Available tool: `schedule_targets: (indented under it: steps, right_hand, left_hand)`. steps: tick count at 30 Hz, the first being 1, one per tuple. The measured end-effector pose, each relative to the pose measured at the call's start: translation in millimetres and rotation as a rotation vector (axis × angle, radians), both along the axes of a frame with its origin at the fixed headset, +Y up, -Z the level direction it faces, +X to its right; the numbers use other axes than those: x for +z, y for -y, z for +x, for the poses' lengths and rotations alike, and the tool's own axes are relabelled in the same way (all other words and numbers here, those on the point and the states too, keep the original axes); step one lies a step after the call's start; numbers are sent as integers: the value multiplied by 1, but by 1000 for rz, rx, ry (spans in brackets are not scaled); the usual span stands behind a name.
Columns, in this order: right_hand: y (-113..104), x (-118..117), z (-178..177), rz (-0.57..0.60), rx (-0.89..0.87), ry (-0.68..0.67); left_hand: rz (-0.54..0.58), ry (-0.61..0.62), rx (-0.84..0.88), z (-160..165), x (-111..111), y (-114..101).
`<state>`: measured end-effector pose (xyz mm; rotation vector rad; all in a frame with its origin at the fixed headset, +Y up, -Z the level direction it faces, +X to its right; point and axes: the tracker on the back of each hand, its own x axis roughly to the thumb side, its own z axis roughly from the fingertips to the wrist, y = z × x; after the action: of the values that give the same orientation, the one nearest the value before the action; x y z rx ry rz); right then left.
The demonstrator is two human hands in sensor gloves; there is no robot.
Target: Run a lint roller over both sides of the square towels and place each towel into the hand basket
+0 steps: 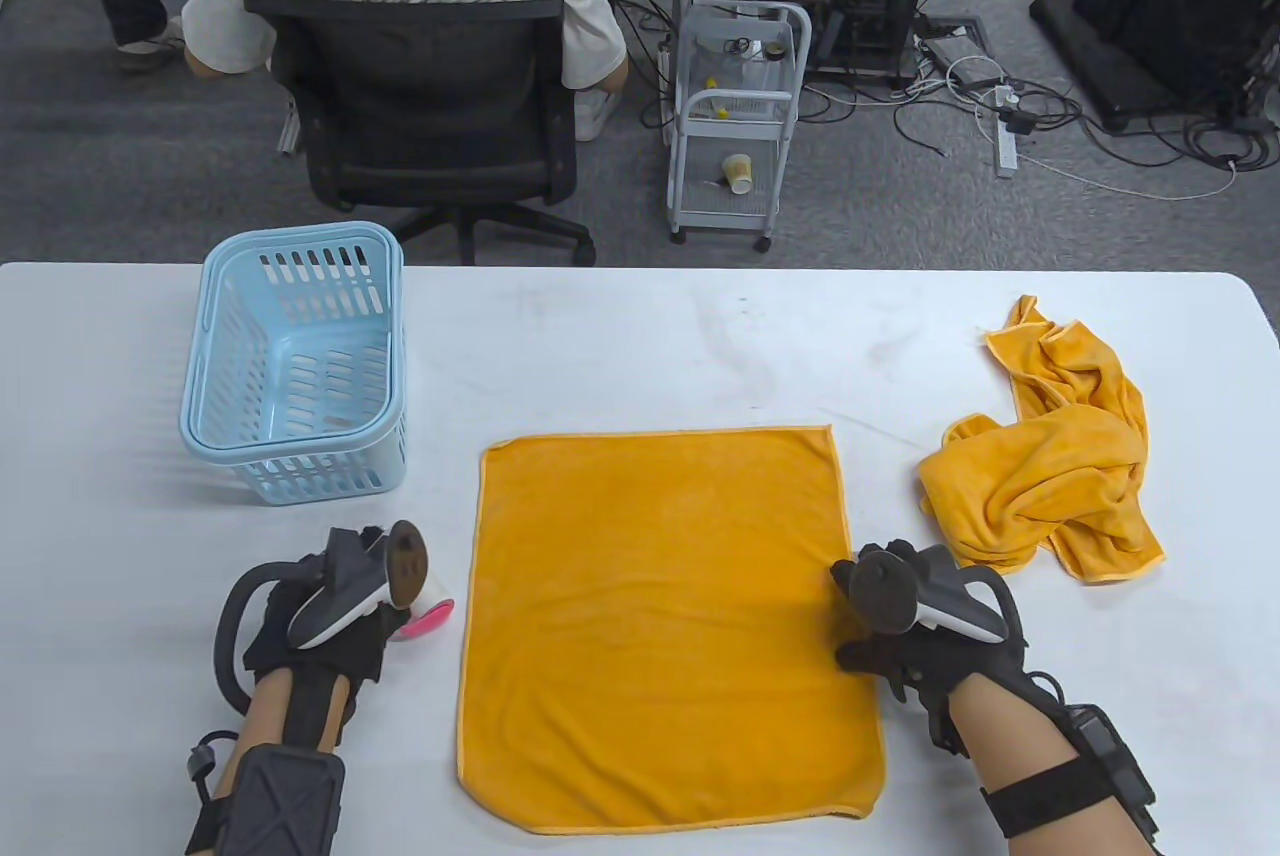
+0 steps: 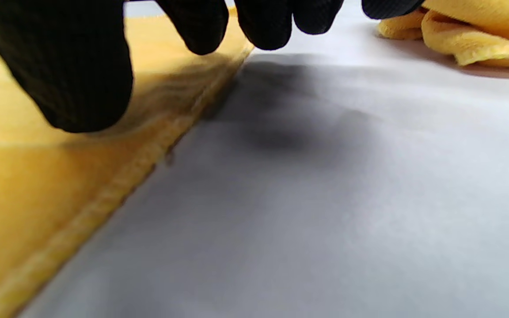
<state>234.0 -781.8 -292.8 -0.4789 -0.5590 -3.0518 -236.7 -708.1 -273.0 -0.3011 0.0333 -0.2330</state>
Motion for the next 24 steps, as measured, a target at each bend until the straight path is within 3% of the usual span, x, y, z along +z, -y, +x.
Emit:
schedule_targets:
  steps: [5,11,15,21,24]
  right_hand:
    - [-5,0,4,25,-32,10]
    - [-7,1,8,41,-46,20]
    - [-8,1,10,51,-49,21]
    - [-8,1,11,53,-57,20]
    - [-8,1,9,51,-54,10]
  left_hand:
    - [14,238,116,93,-1,-14]
    - [-87,405,120,180,-8,22]
    - [-174,418,92,201,-16,56]
    - [-365,374,101,197,-23,92]
    - [-297,372,160,195,-24,86]
